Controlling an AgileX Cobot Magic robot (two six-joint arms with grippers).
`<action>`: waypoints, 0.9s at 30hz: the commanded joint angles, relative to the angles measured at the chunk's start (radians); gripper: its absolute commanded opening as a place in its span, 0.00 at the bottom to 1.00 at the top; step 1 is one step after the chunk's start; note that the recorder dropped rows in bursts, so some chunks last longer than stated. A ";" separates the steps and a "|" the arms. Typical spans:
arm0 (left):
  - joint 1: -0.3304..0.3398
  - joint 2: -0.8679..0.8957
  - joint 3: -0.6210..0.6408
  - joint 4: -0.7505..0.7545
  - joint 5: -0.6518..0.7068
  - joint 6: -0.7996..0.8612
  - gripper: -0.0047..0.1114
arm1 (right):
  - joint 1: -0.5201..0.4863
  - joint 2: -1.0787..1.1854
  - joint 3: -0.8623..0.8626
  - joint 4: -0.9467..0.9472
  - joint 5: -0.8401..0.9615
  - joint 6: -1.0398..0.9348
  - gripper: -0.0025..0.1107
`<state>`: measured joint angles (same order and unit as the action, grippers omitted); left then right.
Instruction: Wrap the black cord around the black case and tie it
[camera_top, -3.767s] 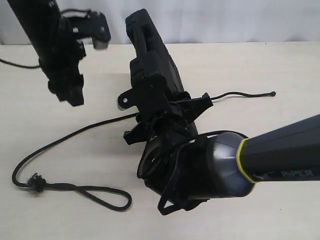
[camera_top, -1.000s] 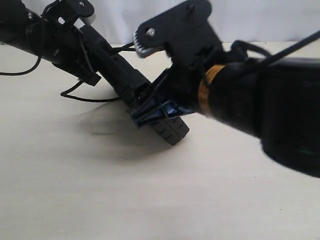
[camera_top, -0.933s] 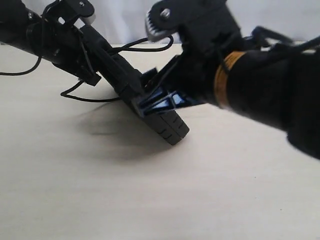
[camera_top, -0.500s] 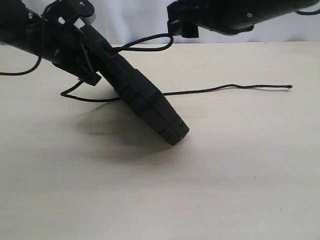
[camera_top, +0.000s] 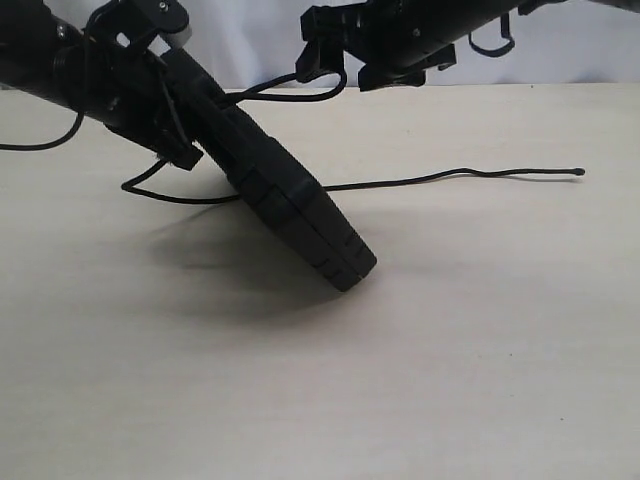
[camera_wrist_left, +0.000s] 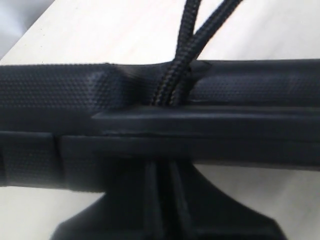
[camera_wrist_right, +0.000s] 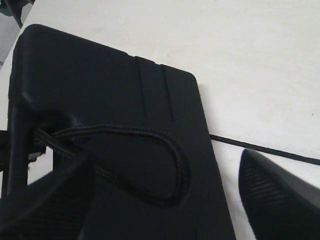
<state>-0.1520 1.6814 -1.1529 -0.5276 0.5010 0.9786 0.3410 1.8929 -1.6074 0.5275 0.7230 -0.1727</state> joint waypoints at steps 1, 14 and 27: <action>0.000 -0.001 -0.006 -0.007 -0.041 -0.007 0.04 | -0.002 0.030 -0.010 0.021 -0.042 -0.017 0.66; 0.000 -0.001 -0.006 -0.005 -0.038 -0.007 0.04 | -0.002 0.064 -0.010 0.088 -0.070 -0.017 0.06; 0.000 -0.097 -0.037 0.261 0.152 0.015 0.47 | -0.002 0.016 -0.010 0.093 -0.091 -0.018 0.06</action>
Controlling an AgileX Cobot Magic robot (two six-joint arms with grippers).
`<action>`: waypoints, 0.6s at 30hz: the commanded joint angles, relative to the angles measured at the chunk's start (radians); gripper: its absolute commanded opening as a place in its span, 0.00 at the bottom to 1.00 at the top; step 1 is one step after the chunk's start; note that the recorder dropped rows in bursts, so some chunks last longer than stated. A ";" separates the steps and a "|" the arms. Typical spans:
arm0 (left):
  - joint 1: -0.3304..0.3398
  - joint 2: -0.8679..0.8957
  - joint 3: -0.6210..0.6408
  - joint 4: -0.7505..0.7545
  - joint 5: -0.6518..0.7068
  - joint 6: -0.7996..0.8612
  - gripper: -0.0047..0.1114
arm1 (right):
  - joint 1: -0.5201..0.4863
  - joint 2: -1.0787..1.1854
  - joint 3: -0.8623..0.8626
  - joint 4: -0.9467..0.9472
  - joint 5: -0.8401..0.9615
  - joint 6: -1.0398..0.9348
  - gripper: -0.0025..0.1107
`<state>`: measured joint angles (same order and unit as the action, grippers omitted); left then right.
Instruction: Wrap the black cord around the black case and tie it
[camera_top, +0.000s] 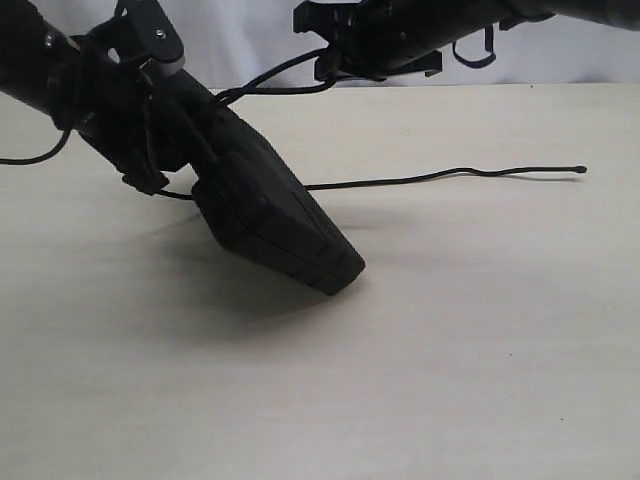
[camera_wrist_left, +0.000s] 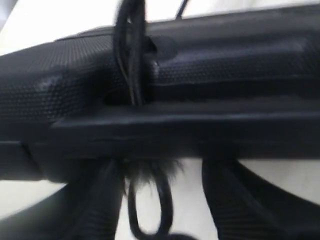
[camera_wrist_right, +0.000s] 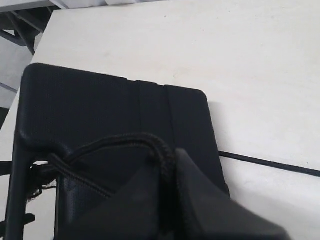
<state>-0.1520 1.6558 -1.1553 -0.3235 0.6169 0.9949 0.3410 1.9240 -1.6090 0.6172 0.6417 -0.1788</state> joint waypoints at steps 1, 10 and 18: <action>0.000 -0.093 -0.039 0.057 0.030 -0.002 0.47 | -0.002 -0.015 -0.008 0.004 -0.007 -0.017 0.06; 0.000 -0.035 -0.040 -0.531 -0.109 0.234 0.47 | 0.045 -0.015 -0.008 -0.004 0.046 -0.182 0.06; 0.000 0.159 -0.040 -1.047 -0.086 0.740 0.47 | 0.081 -0.015 -0.008 -0.006 0.046 -0.252 0.06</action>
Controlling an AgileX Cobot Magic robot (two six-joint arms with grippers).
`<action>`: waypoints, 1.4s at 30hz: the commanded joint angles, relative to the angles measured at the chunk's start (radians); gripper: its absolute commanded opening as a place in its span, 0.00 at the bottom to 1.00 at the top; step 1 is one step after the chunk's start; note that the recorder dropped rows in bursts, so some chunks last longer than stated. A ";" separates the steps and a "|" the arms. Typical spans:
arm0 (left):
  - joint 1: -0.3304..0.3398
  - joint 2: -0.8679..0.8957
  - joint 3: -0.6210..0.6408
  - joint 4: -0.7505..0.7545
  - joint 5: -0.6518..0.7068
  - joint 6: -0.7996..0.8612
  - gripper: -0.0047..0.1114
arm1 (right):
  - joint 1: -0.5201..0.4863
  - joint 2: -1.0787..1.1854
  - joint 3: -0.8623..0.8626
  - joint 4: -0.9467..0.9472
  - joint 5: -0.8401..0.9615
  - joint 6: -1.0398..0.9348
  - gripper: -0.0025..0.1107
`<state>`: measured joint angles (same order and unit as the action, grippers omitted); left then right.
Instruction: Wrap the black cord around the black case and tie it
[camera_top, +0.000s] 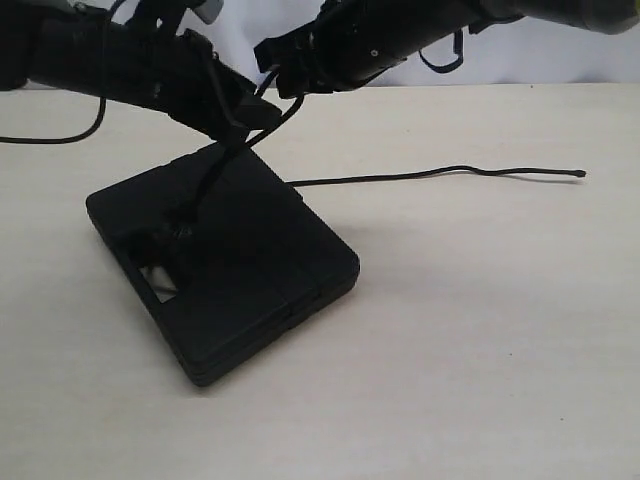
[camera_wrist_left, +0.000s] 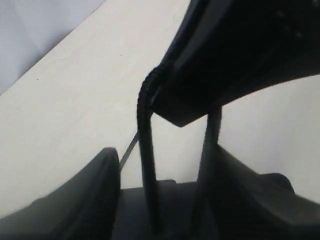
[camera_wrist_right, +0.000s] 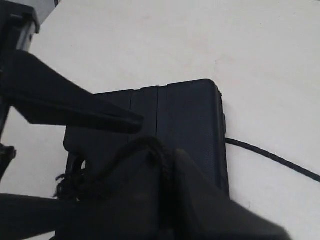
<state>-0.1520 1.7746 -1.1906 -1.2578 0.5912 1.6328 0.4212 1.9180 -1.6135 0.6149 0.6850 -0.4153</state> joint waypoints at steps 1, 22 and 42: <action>0.000 0.049 -0.005 -0.117 -0.138 0.102 0.43 | 0.000 -0.009 -0.004 -0.015 0.005 -0.015 0.06; 0.000 0.067 -0.005 -0.115 -0.396 0.112 0.04 | 0.000 -0.009 -0.004 -0.343 0.166 0.121 0.30; 0.000 0.093 0.001 -0.082 -0.216 0.147 0.04 | -0.243 -0.080 0.018 -0.447 0.230 0.531 0.60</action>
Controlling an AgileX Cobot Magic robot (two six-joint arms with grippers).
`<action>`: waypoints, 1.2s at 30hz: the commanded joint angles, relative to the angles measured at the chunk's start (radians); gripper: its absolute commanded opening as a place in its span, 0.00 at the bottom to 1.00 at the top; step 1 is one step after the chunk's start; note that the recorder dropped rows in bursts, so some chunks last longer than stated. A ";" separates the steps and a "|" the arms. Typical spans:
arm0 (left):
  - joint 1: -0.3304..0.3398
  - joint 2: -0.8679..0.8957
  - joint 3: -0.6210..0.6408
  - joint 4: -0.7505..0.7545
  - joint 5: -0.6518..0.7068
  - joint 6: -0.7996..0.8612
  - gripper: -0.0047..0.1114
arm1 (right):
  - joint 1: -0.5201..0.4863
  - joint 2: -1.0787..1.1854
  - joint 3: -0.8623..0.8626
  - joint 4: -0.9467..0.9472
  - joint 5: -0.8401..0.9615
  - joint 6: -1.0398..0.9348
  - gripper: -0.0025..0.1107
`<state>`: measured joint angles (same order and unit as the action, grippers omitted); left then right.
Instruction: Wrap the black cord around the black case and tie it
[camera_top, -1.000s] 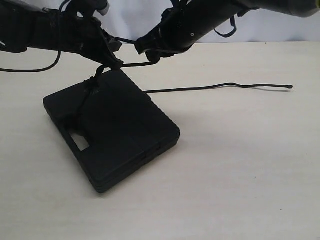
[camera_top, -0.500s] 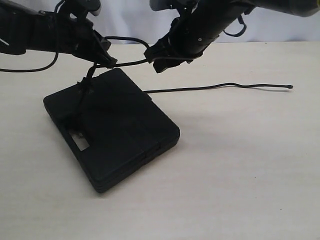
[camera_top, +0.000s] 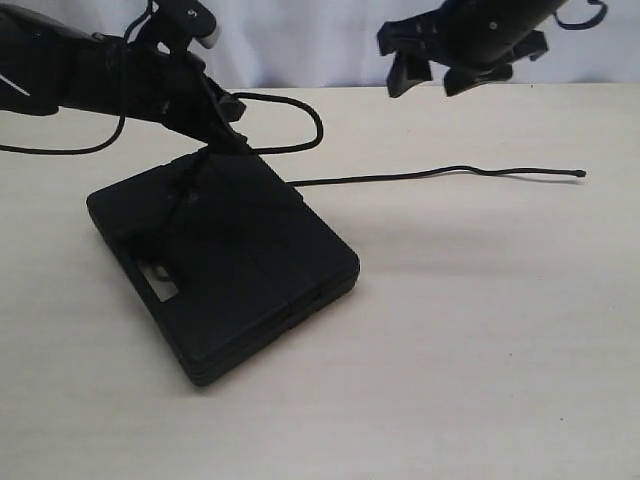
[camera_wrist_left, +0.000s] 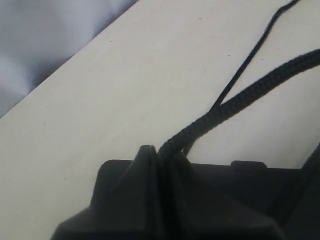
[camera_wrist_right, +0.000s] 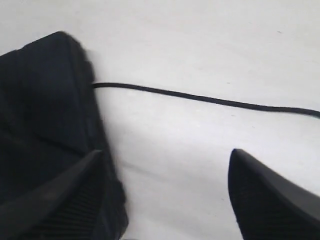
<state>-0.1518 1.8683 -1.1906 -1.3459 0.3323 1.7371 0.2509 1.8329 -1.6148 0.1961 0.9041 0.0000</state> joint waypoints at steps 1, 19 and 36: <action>0.000 -0.001 0.001 0.006 0.043 0.043 0.04 | -0.085 0.010 0.024 -0.056 0.009 0.146 0.60; 0.000 -0.001 0.001 0.001 0.034 0.042 0.04 | -0.108 0.135 0.027 -0.196 -0.098 0.411 0.60; 0.000 -0.001 0.001 0.001 0.032 0.042 0.04 | -0.108 0.407 -0.251 -0.432 0.180 0.677 0.60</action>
<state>-0.1518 1.8683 -1.1906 -1.3399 0.3608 1.7800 0.1487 2.1815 -1.7811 -0.2153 1.0307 0.6412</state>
